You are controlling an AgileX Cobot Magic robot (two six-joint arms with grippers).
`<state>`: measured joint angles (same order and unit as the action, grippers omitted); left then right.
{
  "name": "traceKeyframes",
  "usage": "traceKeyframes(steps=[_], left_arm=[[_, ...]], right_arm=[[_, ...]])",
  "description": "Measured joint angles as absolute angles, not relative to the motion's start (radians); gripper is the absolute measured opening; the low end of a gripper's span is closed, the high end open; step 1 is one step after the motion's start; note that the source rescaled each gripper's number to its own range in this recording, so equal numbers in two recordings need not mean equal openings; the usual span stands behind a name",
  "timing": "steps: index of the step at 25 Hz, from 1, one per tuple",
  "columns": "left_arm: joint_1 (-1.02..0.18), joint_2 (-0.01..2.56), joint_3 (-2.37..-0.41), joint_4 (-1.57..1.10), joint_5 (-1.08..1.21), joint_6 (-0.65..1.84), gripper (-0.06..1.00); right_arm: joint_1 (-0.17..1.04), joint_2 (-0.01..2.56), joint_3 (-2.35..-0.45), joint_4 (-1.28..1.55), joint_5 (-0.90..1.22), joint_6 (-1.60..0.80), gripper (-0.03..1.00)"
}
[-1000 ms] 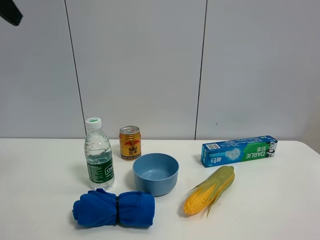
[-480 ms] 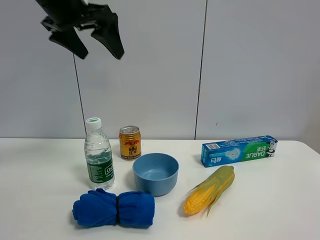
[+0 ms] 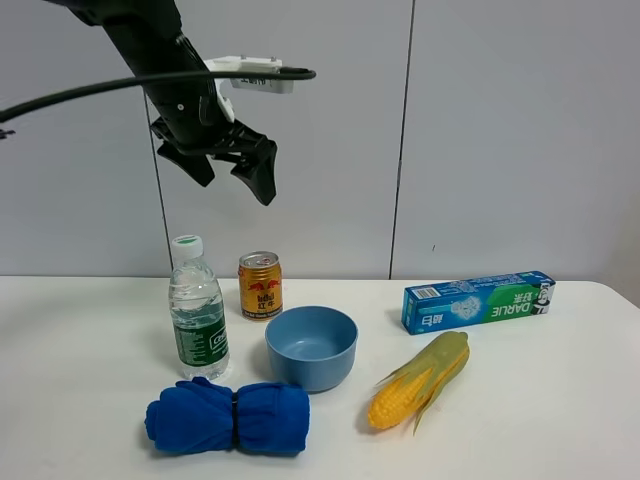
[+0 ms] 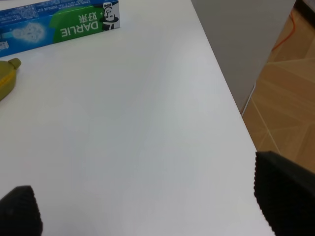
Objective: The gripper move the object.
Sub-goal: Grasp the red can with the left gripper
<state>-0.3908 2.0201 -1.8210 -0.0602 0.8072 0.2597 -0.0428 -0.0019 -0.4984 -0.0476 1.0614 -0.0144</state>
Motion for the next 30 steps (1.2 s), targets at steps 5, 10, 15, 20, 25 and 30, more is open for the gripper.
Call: traceKeyframes(steps=[5, 10, 15, 20, 25, 30], left_arm=[[-0.391, 2.08, -1.821, -0.059, 0.739, 0.26, 0.99], [-0.391, 2.143, -1.824, -0.058, 0.677, 0.259, 0.99], [-0.391, 2.197, -1.828, -0.061, 0.633, 0.259, 0.99], [-0.391, 2.235, -1.828, -0.083, 0.565, 0.259, 0.99], [-0.391, 2.261, -1.828, -0.104, 0.504, 0.26, 0.99], [-0.384, 2.291, -1.828, -0.108, 0.476, 0.26, 0.99]], right_arm=[[-0.043, -0.002, -0.498, -0.048, 1.061, -0.014, 1.0], [-0.043, -0.002, -0.498, -0.048, 1.061, -0.014, 1.0], [-0.043, -0.002, -0.498, -0.048, 1.061, -0.014, 1.0], [-0.043, -0.002, -0.498, -0.048, 1.061, -0.014, 1.0], [-0.043, -0.002, -0.498, -0.048, 1.061, -0.014, 1.0], [-0.043, -0.002, -0.498, -0.048, 1.061, -0.014, 1.0]])
